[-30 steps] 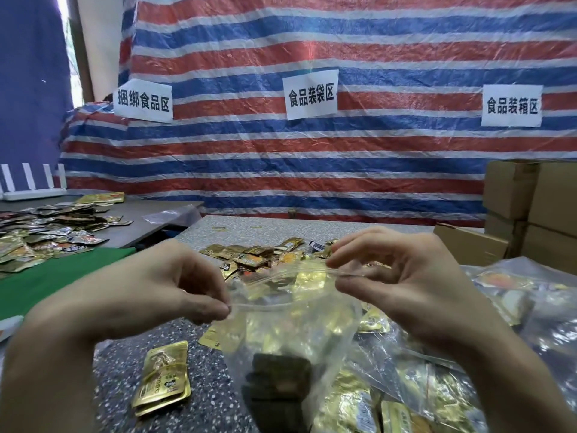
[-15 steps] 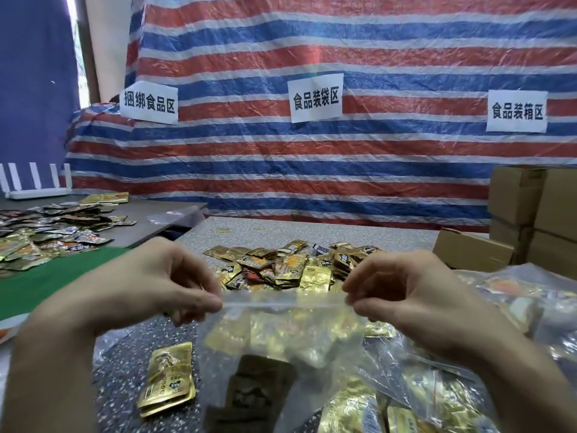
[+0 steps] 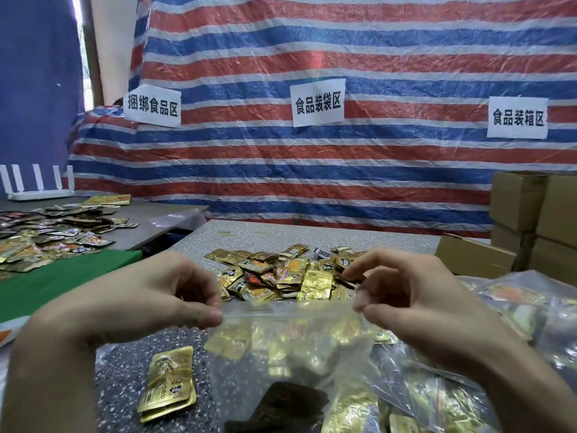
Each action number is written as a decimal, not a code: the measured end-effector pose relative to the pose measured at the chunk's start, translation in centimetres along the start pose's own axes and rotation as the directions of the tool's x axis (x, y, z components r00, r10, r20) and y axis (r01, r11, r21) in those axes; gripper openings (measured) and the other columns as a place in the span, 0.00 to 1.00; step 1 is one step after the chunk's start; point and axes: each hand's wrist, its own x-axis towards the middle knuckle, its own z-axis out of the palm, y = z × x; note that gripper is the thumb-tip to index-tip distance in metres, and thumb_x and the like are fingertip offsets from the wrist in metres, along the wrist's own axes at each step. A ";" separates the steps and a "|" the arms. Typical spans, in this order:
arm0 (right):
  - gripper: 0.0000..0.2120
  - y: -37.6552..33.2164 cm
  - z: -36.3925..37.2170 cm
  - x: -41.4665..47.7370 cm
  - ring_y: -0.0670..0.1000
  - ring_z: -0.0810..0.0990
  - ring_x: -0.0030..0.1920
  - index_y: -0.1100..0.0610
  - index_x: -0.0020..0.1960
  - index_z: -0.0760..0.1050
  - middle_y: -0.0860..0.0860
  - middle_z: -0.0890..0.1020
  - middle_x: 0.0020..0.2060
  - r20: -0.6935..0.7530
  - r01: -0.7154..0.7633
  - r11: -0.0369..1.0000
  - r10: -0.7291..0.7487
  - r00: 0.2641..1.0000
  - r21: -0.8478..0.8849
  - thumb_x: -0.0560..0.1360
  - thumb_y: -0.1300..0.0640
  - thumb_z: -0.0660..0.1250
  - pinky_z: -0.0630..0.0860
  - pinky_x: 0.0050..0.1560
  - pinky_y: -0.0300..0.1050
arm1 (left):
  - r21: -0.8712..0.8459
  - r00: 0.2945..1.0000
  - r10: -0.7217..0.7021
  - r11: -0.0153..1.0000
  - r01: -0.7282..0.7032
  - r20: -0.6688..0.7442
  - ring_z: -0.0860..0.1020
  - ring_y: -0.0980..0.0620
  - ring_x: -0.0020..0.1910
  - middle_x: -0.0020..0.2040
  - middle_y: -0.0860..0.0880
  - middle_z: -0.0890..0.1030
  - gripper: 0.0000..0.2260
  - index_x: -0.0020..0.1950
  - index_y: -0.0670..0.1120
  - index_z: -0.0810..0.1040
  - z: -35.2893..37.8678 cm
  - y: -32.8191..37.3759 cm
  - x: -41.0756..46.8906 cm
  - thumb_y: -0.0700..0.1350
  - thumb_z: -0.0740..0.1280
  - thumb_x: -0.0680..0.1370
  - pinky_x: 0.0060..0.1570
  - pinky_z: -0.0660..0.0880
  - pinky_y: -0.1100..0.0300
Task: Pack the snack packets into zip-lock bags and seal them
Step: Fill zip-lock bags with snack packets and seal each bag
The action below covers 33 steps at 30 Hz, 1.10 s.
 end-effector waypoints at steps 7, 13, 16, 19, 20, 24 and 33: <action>0.21 -3.3 1.9 -1.3 0.30 0.66 0.62 0.37 0.61 0.72 0.29 0.72 0.57 0.021 0.207 0.900 -0.215 0.976 -0.383 0.70 0.34 0.62 0.64 0.62 0.29 | 0.146 0.978 0.192 0.973 -0.179 -0.082 0.79 0.53 0.35 0.36 0.52 0.82 0.07 0.39 0.56 0.82 1.7 4.4 -0.3 0.58 0.71 0.68 0.41 0.77 0.51; 0.12 -4.4 5.2 -1.0 0.40 0.74 0.53 0.43 0.55 0.75 0.39 0.79 0.49 0.013 0.296 0.882 -0.314 0.949 -0.367 0.74 0.42 0.60 0.73 0.55 0.43 | 0.209 0.965 0.238 0.955 -0.211 -0.115 0.76 0.55 0.33 0.31 0.54 0.79 0.06 0.37 0.55 0.81 3.0 6.2 -0.2 0.49 0.76 0.72 0.40 0.74 0.49; 0.11 -3.7 4.7 -0.9 0.38 0.76 0.48 0.42 0.52 0.77 0.33 0.79 0.46 0.039 0.279 0.914 -0.280 0.959 -0.294 0.72 0.42 0.64 0.75 0.50 0.40 | 0.197 0.960 0.249 0.955 -0.221 -0.128 0.78 0.53 0.34 0.33 0.54 0.81 0.05 0.39 0.56 0.82 2.9 6.3 -0.3 0.48 0.77 0.72 0.40 0.74 0.50; 0.12 -3.5 4.6 -0.8 0.39 0.77 0.47 0.42 0.51 0.77 0.33 0.79 0.46 0.050 0.286 0.917 -0.283 0.958 -0.279 0.71 0.39 0.64 0.76 0.47 0.41 | 0.174 0.959 0.252 0.958 -0.228 -0.128 0.78 0.52 0.35 0.33 0.52 0.82 0.05 0.39 0.56 0.83 2.9 6.3 -0.2 0.48 0.77 0.72 0.40 0.75 0.48; 0.12 -3.5 4.6 -0.7 0.40 0.77 0.46 0.42 0.50 0.77 0.34 0.79 0.44 0.040 0.290 0.917 -0.290 0.956 -0.273 0.72 0.38 0.64 0.76 0.46 0.41 | 0.166 0.958 0.258 0.957 -0.237 -0.122 0.78 0.51 0.34 0.33 0.52 0.82 0.04 0.39 0.55 0.83 3.0 6.4 -0.1 0.49 0.77 0.72 0.40 0.75 0.48; 0.06 -3.5 4.6 -0.7 0.38 0.74 0.44 0.43 0.49 0.77 0.34 0.78 0.39 0.061 0.297 0.911 -0.292 0.954 -0.284 0.75 0.42 0.67 0.69 0.42 0.35 | 0.144 0.955 0.278 0.954 -0.262 -0.101 0.78 0.52 0.33 0.32 0.53 0.82 0.05 0.39 0.54 0.83 3.1 6.5 0.0 0.53 0.73 0.68 0.38 0.75 0.48; 0.11 -4.2 5.0 -1.1 0.42 0.70 0.42 0.41 0.52 0.71 0.40 0.74 0.37 0.028 0.298 0.881 -0.310 0.950 -0.367 0.70 0.43 0.63 0.69 0.39 0.39 | 0.029 0.967 0.253 0.967 -0.252 -0.032 0.74 0.57 0.30 0.30 0.51 0.80 0.01 0.36 0.52 0.83 3.2 6.0 0.3 0.48 0.73 0.66 0.32 0.71 0.50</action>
